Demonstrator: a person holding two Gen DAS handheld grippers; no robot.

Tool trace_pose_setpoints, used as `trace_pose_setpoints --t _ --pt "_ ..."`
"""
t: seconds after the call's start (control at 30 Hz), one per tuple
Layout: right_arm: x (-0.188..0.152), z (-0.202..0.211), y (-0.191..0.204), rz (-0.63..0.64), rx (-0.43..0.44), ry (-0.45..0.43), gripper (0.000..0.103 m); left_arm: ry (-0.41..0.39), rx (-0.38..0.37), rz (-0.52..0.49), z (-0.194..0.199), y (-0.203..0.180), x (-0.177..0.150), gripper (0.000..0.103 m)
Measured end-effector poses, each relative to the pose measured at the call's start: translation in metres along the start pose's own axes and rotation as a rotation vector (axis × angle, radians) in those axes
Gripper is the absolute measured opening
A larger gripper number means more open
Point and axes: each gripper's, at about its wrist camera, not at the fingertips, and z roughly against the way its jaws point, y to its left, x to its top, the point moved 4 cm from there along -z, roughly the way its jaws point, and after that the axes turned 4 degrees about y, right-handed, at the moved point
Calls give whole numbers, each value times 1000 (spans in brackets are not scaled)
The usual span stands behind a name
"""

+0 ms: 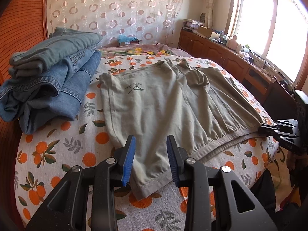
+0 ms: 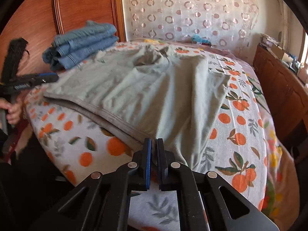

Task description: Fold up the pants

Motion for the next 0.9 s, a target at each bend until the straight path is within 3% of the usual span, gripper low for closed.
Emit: trace_pose_setpoints --t 0.23,0.43,0.53,0.6,0.73,0.9 --pt "-7 8 8 -2 42 12 5 30 21 -1 -12 3 -3 35" --pt "3 22 -9 -49 -5 -44 18 66 47 8 -22 11 -11 35" --pt "9 26 -22 -85 -31 -64 30 90 56 2 -27 12 -16 35" --pt "17 22 -38 -130 -67 -70 38 86 62 -10 -27 11 -18 35" --pt "40 11 -65 -182 -81 -95 40 79 62 -12 -25 11 -20 35" --pt "70 -25 -96 -196 -123 -62 40 59 66 -29 -25 9 -24 35"
